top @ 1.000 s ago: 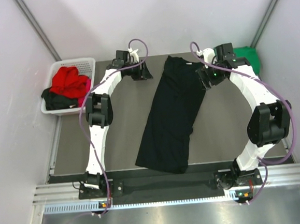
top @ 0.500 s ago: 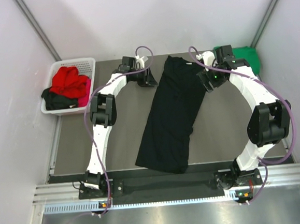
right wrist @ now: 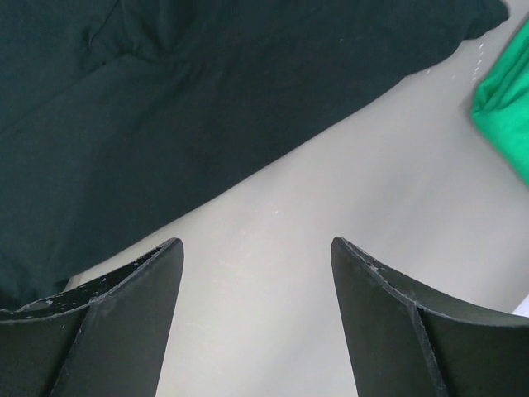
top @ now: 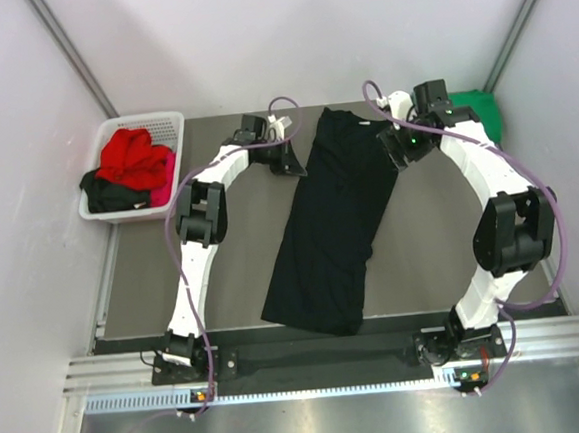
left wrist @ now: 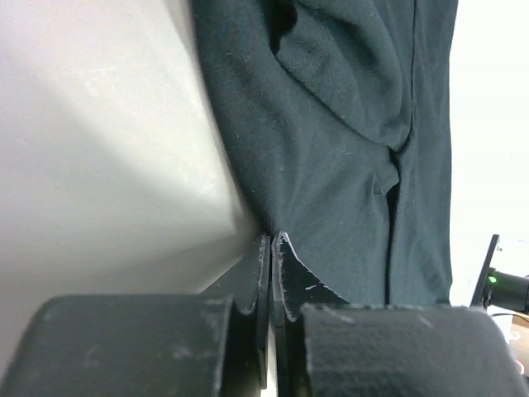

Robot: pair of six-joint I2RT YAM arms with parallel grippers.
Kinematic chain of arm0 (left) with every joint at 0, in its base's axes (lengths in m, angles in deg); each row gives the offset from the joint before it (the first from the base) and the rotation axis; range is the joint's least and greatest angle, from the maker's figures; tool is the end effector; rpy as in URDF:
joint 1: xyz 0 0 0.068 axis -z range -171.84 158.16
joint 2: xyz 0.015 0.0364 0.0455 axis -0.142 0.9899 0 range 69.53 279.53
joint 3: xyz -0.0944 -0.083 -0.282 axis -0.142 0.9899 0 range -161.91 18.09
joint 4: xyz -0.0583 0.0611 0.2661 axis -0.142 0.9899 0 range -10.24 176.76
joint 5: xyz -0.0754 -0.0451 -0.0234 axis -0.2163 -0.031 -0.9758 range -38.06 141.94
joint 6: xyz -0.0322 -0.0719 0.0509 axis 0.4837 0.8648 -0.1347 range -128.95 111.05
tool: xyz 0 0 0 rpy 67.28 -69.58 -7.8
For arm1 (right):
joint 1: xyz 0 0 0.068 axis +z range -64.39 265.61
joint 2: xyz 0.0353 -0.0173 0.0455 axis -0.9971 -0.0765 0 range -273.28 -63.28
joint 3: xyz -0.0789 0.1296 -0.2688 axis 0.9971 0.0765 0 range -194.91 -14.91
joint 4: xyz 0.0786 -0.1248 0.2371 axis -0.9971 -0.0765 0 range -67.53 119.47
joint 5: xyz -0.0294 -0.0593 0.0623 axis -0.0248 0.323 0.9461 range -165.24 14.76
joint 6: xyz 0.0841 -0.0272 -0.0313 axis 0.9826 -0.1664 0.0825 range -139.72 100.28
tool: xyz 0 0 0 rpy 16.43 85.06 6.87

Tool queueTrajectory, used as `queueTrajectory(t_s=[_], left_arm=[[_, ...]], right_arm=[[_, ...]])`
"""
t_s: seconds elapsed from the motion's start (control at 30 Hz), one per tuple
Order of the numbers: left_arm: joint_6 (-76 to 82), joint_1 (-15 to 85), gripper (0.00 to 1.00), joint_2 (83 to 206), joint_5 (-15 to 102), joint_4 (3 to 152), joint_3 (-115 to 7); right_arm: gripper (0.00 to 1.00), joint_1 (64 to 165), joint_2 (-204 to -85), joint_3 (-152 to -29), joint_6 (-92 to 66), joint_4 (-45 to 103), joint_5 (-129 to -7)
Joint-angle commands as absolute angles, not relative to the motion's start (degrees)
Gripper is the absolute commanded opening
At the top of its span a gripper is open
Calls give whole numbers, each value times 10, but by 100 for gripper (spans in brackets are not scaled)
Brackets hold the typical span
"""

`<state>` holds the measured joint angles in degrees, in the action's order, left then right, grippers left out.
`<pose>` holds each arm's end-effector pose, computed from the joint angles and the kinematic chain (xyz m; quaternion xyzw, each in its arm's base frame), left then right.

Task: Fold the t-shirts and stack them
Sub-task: Fold the tshirt

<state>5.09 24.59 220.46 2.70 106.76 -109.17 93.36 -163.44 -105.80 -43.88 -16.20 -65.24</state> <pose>0.5869 -0.2399 0.1089 0.1579 0.8530 -0.4589 0.1921 0.4275 0.0730 0.2977 -0.2863 0.9061 0.0394 0.3089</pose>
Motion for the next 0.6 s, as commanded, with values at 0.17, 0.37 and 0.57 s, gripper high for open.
queueTrajectory(t_s=[0.17,0.37,0.57], left_arm=[[-17,235,0,2210,184,1118,-1142],[-70,206,0,2170,196,1153,-1081],[-111,184,0,2136,201,1174,-1041]], right_arm=[[71,919,-1646,-1077,-440,-135,-630],[71,914,-1694,-1111,-431,-132,-624],[71,914,-1805,-1196,-414,-114,-646]])
